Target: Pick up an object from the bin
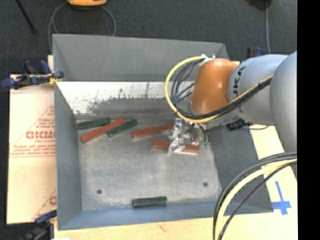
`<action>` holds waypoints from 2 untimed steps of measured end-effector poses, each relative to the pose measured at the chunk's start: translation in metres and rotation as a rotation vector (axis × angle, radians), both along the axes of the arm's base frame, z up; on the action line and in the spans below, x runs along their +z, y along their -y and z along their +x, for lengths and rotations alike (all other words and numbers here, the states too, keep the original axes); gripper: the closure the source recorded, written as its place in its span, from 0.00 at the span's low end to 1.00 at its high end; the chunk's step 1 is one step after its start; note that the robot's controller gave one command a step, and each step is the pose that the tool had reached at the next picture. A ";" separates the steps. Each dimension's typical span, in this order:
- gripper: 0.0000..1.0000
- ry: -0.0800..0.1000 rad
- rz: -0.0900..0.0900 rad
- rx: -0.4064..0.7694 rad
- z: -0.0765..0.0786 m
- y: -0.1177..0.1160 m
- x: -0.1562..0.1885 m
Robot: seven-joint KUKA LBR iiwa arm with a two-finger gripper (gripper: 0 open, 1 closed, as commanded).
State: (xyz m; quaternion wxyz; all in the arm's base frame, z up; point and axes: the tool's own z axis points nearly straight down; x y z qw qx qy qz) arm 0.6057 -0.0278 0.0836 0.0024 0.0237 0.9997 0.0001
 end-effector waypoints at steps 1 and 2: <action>1.00 0.000 0.000 0.000 0.000 0.000 0.000; 1.00 0.000 -0.001 0.000 0.002 0.007 0.128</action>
Offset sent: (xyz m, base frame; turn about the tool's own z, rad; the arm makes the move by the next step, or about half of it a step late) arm 0.0009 -0.0061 0.1270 -0.0007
